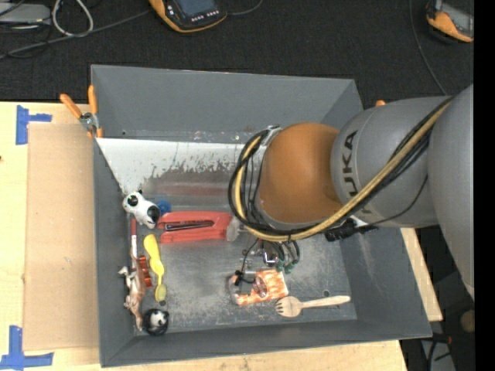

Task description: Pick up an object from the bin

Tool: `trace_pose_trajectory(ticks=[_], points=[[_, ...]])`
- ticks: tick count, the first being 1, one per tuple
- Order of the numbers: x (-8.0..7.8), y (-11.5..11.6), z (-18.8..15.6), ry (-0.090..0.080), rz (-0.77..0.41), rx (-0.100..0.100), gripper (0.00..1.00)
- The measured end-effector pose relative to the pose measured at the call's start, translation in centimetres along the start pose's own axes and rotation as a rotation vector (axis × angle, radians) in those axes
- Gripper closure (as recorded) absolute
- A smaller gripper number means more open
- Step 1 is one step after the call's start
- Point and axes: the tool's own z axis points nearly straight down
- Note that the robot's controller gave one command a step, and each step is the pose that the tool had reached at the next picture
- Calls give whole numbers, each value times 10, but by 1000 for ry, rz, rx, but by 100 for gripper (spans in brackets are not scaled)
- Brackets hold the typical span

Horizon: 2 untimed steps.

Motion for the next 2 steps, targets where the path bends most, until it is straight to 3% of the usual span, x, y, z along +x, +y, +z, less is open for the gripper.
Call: trace_pose_trajectory(ticks=[1,2], points=[[-57,-6,18,-7,-16,-2,0],[-37,-43,54,13,147,2,100]])
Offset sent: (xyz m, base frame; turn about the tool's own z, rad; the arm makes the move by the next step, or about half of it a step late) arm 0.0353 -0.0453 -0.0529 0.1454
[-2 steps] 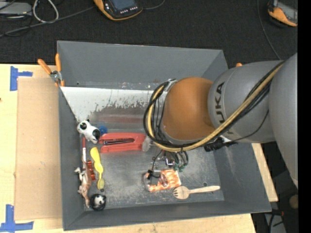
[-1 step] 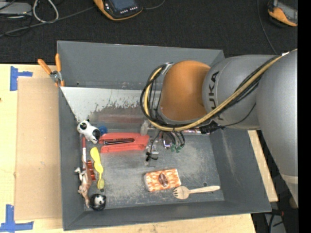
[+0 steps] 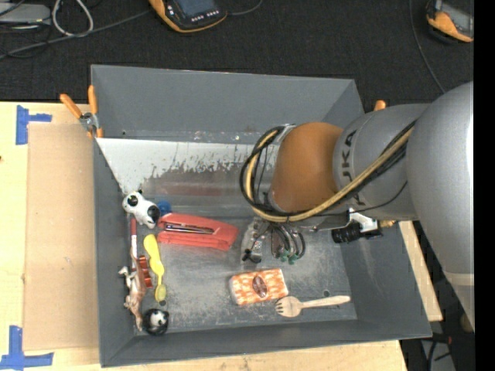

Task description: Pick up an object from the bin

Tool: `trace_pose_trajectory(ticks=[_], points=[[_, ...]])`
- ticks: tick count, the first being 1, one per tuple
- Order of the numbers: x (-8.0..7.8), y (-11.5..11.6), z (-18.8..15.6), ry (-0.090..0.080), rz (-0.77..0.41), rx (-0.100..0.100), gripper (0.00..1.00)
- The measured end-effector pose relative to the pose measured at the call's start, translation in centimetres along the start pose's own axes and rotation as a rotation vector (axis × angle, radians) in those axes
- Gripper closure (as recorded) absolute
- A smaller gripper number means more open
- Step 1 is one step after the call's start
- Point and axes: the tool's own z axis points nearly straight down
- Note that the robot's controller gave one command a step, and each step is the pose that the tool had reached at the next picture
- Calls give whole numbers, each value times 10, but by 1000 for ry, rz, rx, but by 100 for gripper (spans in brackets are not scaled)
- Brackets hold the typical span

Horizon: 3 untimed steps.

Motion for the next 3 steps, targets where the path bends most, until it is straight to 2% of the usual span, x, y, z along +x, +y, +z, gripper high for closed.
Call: trace_pose_trajectory(ticks=[1,2,3], points=[[0,0,0,0,1,0,100],[1,20,3,-1,-69,3,100],[11,44,4,1,0,1,100]])
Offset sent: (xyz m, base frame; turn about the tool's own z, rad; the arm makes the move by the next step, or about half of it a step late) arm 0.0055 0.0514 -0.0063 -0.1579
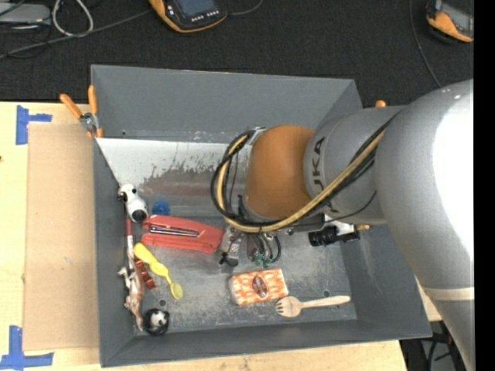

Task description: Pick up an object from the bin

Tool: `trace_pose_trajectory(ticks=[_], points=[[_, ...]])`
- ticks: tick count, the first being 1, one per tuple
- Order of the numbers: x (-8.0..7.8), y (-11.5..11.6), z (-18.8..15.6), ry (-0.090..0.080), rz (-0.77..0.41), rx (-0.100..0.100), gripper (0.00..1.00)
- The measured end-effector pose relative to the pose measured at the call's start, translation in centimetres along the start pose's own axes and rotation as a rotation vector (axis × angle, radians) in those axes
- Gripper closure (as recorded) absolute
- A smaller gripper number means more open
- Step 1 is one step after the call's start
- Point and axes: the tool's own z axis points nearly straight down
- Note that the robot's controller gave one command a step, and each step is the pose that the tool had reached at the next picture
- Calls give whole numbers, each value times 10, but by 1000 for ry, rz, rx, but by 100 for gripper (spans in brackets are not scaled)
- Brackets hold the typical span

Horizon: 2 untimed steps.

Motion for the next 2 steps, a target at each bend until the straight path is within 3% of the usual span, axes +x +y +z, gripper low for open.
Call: trace_pose_trajectory(ticks=[1,2], points=[[0,12,4,-2,-6,1,100],[-4,15,2,-1,-210,3,100]])
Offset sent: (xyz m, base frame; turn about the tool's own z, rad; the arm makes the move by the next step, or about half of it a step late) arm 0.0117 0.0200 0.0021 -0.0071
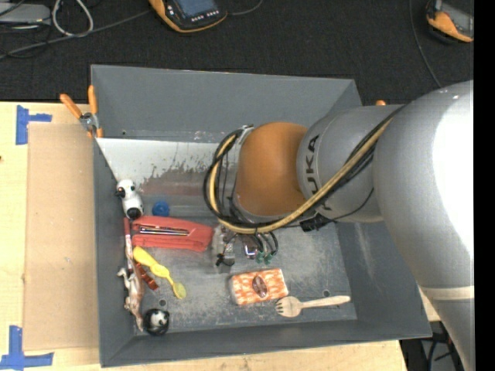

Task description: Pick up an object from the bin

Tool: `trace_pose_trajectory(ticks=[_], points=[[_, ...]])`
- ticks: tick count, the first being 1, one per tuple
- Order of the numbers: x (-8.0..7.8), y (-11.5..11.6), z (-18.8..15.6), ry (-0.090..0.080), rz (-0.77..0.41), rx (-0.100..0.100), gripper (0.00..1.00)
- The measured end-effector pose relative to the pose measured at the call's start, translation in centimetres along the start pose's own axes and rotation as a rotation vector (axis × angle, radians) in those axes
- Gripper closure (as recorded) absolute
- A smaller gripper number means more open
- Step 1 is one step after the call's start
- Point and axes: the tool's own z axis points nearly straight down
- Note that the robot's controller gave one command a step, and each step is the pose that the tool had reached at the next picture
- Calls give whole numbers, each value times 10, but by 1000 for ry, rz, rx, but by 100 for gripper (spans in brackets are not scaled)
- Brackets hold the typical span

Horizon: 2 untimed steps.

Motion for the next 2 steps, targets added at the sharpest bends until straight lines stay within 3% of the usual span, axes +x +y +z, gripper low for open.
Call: trace_pose_trajectory(ticks=[1,2], points=[[-5,5,-1,1,117,1,100],[-11,5,-1,0,44,1,100]])
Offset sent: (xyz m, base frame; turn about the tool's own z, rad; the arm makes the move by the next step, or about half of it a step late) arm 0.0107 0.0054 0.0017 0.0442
